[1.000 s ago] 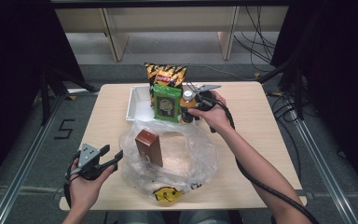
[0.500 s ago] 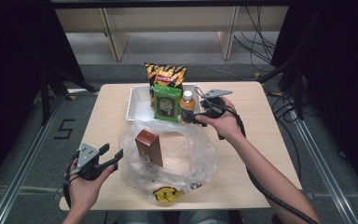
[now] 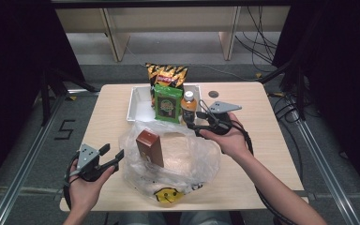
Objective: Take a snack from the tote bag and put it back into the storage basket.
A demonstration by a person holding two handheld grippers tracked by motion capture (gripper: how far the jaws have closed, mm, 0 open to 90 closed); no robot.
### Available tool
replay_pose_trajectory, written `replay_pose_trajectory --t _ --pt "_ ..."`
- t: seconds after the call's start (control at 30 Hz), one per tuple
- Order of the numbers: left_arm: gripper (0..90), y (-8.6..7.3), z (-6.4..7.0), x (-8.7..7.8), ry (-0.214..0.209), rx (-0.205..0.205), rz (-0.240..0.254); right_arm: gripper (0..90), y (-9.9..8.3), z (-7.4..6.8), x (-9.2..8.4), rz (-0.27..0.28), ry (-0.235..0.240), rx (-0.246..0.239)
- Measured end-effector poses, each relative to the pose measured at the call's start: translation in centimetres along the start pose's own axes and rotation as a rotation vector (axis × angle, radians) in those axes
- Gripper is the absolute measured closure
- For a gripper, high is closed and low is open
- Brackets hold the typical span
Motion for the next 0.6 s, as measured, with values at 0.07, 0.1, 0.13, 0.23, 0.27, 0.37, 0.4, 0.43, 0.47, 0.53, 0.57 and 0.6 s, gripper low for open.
replay_pose_trajectory --t 0.07,0.1,0.13,0.23,0.27,0.37,0.4,0.43,0.47,0.53,0.57,0.6 --pt "39.8 0.0 0.0 0.0 -0.001 -0.001 0.002 48.0 -0.3 -0.8 -0.4 0.013 0.03 0.023" --pt "39.8 0.0 0.0 0.0 0.0 -0.001 0.002 48.8 -0.4 -1.0 -0.6 0.019 0.027 0.014" --pt "39.8 0.0 0.0 0.0 0.0 -0.004 0.003 49.7 -0.4 -1.2 -0.7 0.028 0.032 0.011" --pt "39.7 0.1 0.0 0.0 0.0 -0.002 0.004 53.1 -0.6 -2.1 -1.3 0.023 0.052 0.013" --pt "39.7 0.1 0.0 -0.1 0.002 -0.004 0.005 55.2 -0.6 -2.4 -1.7 0.017 0.052 0.009" --pt "40.3 0.3 0.3 -0.1 -0.01 -0.008 0.009 62.0 -0.6 -3.1 -2.2 0.037 0.083 0.001" --pt "40.3 0.4 0.4 -0.1 -0.013 -0.004 0.009 62.9 -0.8 -3.2 -2.5 0.021 0.087 -0.005" --pt "40.3 0.5 0.5 -0.1 -0.013 -0.006 0.013 64.2 -0.8 -3.5 -2.5 0.027 0.095 0.004" --pt "40.3 0.6 0.6 -0.1 -0.016 -0.002 0.015 65.3 -0.9 -3.5 -2.5 0.026 0.096 -0.008" --pt "40.3 0.7 0.8 -0.2 -0.022 -0.003 0.019 66.1 -1.3 -3.7 -2.7 0.018 0.094 0.006" --pt "40.3 0.7 0.9 -0.2 -0.022 0.0 0.02 66.6 -1.7 -4.0 -2.9 0.002 0.105 0.001" --pt "40.1 0.8 0.9 -0.2 -0.024 -0.001 0.023 66.7 -1.6 -4.0 -2.7 0.029 0.106 -0.013"
Point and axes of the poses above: each handheld gripper's, and its own axes: x roughly forward along the jaws, y roughly out of its top, z roughly to its right, the point moved 9 cm from there along x, roughly forward along the jaws, and after that the axes turned 7 degrees about -y, right-handed, at the moved point
